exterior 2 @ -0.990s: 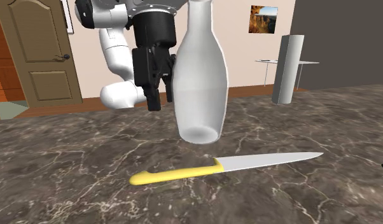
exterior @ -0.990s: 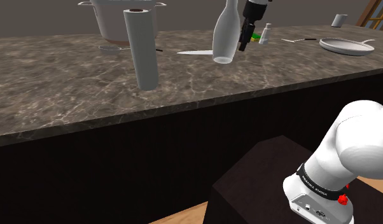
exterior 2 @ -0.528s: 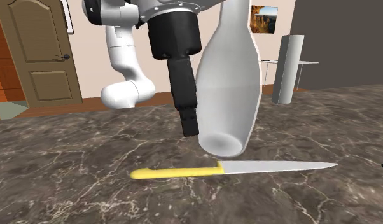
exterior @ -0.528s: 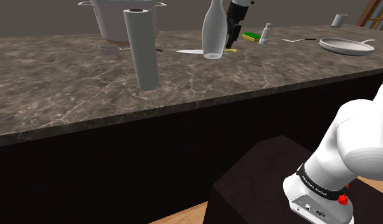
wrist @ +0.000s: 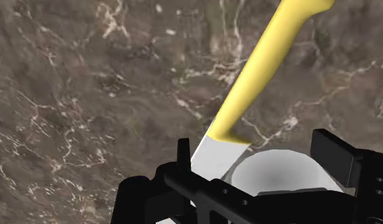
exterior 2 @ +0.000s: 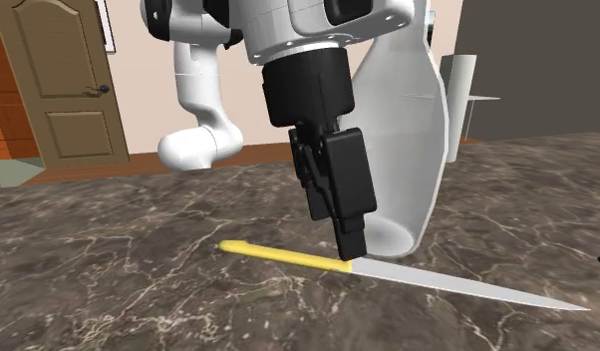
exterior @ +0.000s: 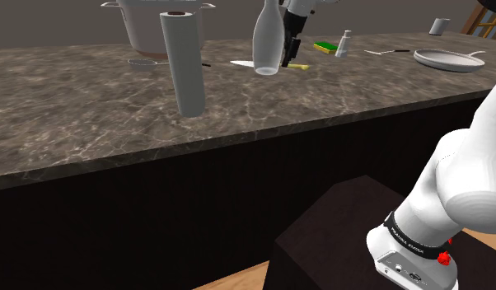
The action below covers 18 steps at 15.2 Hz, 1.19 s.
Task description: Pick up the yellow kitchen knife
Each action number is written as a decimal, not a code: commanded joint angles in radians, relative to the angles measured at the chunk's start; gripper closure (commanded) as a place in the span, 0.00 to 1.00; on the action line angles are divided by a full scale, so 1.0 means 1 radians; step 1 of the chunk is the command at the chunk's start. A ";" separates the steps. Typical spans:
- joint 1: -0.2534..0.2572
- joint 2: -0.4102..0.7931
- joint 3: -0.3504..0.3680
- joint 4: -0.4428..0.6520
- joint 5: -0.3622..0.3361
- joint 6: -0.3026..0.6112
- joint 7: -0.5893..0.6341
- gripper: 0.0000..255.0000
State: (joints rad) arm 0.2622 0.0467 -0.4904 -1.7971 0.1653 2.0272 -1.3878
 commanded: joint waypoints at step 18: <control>0.001 0.005 -0.001 0.011 0.003 -0.007 -0.002 1.00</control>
State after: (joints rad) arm 0.2631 0.0510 -0.4915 -1.7984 0.1687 2.0349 -1.3909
